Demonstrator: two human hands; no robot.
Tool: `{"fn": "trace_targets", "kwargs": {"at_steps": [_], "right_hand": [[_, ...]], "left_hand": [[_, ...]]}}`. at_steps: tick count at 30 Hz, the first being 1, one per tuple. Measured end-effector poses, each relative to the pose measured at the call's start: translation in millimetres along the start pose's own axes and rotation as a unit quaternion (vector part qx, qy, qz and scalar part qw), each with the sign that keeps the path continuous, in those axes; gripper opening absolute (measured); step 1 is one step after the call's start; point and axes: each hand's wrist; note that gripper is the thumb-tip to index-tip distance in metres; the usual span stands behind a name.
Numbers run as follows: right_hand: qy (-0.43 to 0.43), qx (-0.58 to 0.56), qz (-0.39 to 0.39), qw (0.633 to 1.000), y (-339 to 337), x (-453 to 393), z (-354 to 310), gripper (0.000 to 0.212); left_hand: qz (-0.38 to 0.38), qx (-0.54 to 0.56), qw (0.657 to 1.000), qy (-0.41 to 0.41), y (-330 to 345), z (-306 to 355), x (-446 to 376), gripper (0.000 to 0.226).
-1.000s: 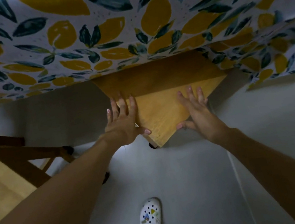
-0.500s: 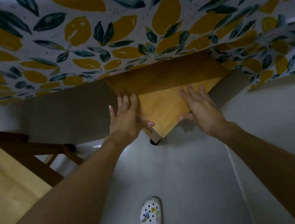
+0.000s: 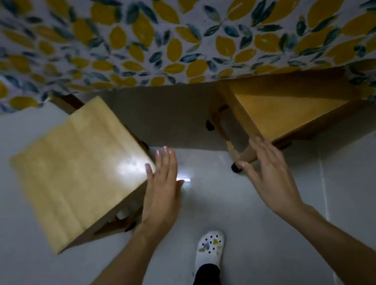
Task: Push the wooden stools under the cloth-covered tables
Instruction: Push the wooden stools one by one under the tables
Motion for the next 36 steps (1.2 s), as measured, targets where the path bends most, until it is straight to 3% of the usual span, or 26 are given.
{"fn": "trace_targets", "kwargs": {"at_steps": [2,8,12,16,19,25,29,36], "right_hand": [[-0.017,-0.017,-0.020,1.000,17.1,19.6,-24.5,0.061],[-0.123,0.019,-0.120,0.985,79.7,67.2,-91.1,0.069],[-0.212,0.083,-0.183,0.956,127.6,92.8,-138.3,0.085],[-0.264,0.126,-0.195,0.936,172.7,97.4,-183.3,0.083],[-0.255,0.160,-0.180,0.936,203.4,88.9,-216.6,0.087],[-0.214,0.232,-0.158,0.936,248.9,65.5,-258.1,0.098],[-0.196,0.223,-0.123,0.947,265.2,60.2,-262.6,0.091],[-0.206,0.217,-0.115,0.947,265.7,44.6,-260.5,0.075]], "left_hand": [[0.041,0.010,0.999,-0.024,-2.0,-36.0,44.1,0.067],[0.023,-0.015,0.986,-0.164,-14.6,-135.0,157.8,0.072],[0.007,-0.060,0.978,-0.199,-30.4,-195.2,206.4,0.082],[-0.022,-0.089,0.973,-0.211,-43.4,-244.9,211.0,0.087],[-0.038,-0.090,0.979,-0.177,-50.1,-267.5,185.8,0.095],[-0.107,-0.176,0.978,-0.022,-60.2,-310.8,139.8,0.110],[-0.143,-0.143,0.979,0.012,-65.4,-331.4,127.5,0.112],[-0.134,-0.111,0.984,0.045,-68.6,-340.0,112.5,0.107]]}}
Point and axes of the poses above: each hand's wrist, its own x-axis away from the middle knuckle, its own y-axis out of the palm, z = x × y, and after that the axes turned 1 degree about x, right-handed
